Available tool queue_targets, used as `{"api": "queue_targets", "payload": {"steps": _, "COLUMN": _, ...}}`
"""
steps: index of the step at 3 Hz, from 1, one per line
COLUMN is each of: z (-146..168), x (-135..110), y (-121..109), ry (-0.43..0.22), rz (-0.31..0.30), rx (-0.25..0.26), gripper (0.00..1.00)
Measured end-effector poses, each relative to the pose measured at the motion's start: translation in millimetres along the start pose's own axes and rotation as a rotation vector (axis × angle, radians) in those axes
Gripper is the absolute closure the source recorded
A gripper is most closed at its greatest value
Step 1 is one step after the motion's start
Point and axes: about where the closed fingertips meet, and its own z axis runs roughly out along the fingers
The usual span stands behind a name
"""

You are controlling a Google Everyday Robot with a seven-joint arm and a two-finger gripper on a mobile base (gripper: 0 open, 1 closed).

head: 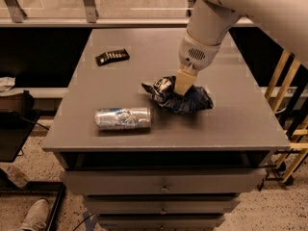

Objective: Move blue chip bag near redbull can

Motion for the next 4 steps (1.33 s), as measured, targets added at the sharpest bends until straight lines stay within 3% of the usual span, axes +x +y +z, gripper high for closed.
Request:
{"api": "queue_targets", "payload": {"steps": 1, "z": 0.4, "x": -1.3, "y": -0.3, "ry": -0.003, "rz": -0.001, "rx": 0.003, "gripper": 0.13}}
{"api": "queue_targets", "payload": {"steps": 2, "z": 0.8, "x": -2.4, "y": -0.5, "ry": -0.005, "rz": -0.003, "rx": 0.006, "gripper": 0.00}}
{"api": "queue_targets", "payload": {"steps": 3, "z": 0.6, "x": -2.6, "y": -0.5, "ry": -0.007, "rz": -0.004, "rx": 0.008, "gripper": 0.00}}
{"api": "queue_targets", "payload": {"steps": 4, "z": -15.9, "x": 5.7, "y": 0.9, "ry": -0.025, "rz": -0.018, "rx": 0.063, "gripper": 0.00}}
